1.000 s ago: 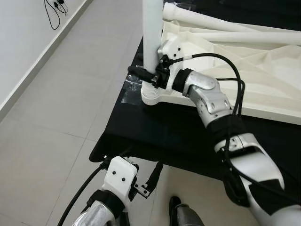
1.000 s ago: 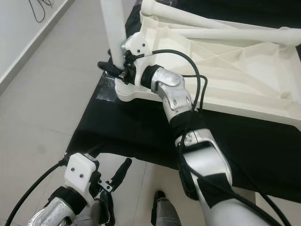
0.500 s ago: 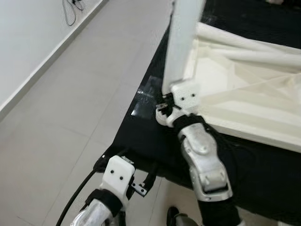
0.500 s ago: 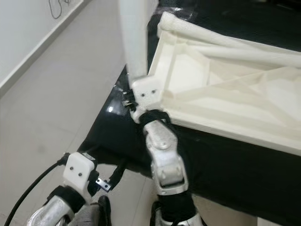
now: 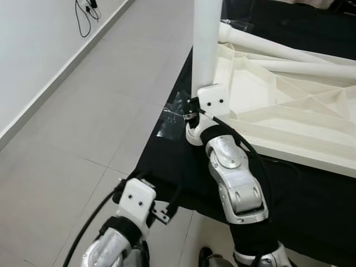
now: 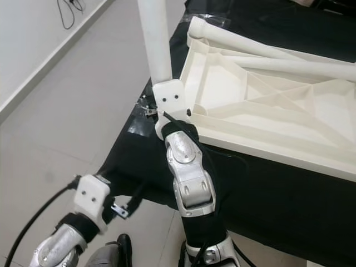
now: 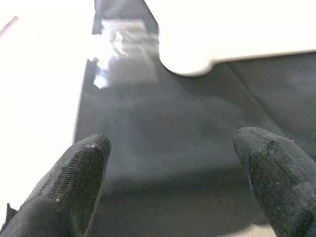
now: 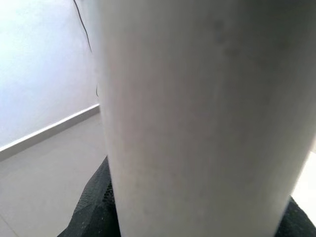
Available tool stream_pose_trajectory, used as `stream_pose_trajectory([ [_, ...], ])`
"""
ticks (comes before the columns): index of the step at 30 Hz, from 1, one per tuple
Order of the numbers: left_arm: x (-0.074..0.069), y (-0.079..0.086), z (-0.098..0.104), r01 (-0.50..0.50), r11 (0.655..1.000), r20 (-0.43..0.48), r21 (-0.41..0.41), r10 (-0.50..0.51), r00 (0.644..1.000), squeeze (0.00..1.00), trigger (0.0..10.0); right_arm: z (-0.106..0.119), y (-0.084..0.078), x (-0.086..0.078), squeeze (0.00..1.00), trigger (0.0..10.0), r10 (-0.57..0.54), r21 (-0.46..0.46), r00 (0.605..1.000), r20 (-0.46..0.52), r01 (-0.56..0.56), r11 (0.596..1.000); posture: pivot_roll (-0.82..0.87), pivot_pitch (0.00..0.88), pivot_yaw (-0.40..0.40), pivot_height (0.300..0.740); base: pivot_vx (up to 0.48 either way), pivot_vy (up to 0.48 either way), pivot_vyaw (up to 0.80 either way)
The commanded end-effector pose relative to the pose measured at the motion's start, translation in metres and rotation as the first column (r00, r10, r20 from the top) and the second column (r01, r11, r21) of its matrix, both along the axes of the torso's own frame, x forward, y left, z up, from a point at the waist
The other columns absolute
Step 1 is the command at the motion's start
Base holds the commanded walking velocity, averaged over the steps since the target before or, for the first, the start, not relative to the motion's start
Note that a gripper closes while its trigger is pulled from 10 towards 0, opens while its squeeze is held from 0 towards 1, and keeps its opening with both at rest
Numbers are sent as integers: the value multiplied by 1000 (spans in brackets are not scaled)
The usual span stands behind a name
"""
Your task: Building children table
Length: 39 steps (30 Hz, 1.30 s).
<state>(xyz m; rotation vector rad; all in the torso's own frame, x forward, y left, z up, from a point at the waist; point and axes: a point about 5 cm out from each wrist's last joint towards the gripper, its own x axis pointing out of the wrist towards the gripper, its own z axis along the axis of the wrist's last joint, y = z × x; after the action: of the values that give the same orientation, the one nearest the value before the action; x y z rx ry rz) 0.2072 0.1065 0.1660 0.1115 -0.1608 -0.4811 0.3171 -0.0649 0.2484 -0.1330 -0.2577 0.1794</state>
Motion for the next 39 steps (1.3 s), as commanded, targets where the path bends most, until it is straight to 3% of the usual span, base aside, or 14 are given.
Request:
stream_pose_trajectory([
  [1,3,10,7,-28,999,18,-19,28,999,0,10000,-64,-19,4,0,10000,-101,7,943,-316,109,994,78,312,-18,740,0,0,0],
  [3,7,16,15,-49,998,41,-29,50,998,0,10000,-64,-20,5,0,10000,-97,36,941,-324,115,993,78,312,-18,740,0,0,0],
  [5,17,35,47,-88,995,145,-53,95,985,0,10000,-69,-20,3,0,10000,-68,138,936,-346,123,983,91,297,-9,740,0,0,0],
  [8,21,42,65,-91,994,204,-61,102,974,0,10000,-70,-19,2,0,10000,-58,180,936,-346,126,976,94,292,-5,740,0,0,0],
  [11,29,51,106,-65,994,330,-90,91,939,0,10000,-76,-17,-1,0,10000,-38,268,933,-359,143,953,95,279,3,740,0,0,0],
  [15,34,51,131,-4,996,404,-88,39,914,0,10000,-79,-13,-4,0,10000,-26,298,936,-352,139,944,92,265,17,740,0,0,0],
  [16,39,47,150,60,996,455,-70,-22,890,0,10000,-78,-9,-7,0,10000,-9,281,949,-314,102,954,91,255,28,740,0,0,0],
  [19,44,43,161,110,992,476,-59,-69,877,0,10000,-74,0,-9,0,10000,50,226,970,-239,5,974,89,247,35,740,0,0,0],
  [23,48,42,166,149,983,466,-107,-82,881,0,10000,-68,7,-11,0,10000,112,192,979,-171,-78,978,82,239,42,740,0,0,0],
  [24,50,37,165,178,975,450,-131,-101,887,0,10000,-63,14,-14,0,10000,176,167,978,-115,-156,974,75,234,47,740,0,0,0],
  [29,51,29,155,192,966,411,-172,-107,905,0,10000,-48,17,-15,0,10000,323,233,946,-26,-309,922,74,225,47,740,0,0,0],
  [33,52,27,151,195,961,392,-195,-106,914,0,10000,-41,17,-15,0,10000,378,219,926,20,-373,902,72,220,48,740,0,0,0],
  [35,53,26,148,197,958,379,-207,-107,919,0,10000,-45,21,-15,0,10000,416,56,909,25,-417,907,73,216,44,740,0,0,0],
  [39,53,25,146,196,956,371,-217,-105,923,0,10000,-50,27,-17,0,10000,449,-80,893,16,-447,891,71,211,42,740,0,0,0],
])
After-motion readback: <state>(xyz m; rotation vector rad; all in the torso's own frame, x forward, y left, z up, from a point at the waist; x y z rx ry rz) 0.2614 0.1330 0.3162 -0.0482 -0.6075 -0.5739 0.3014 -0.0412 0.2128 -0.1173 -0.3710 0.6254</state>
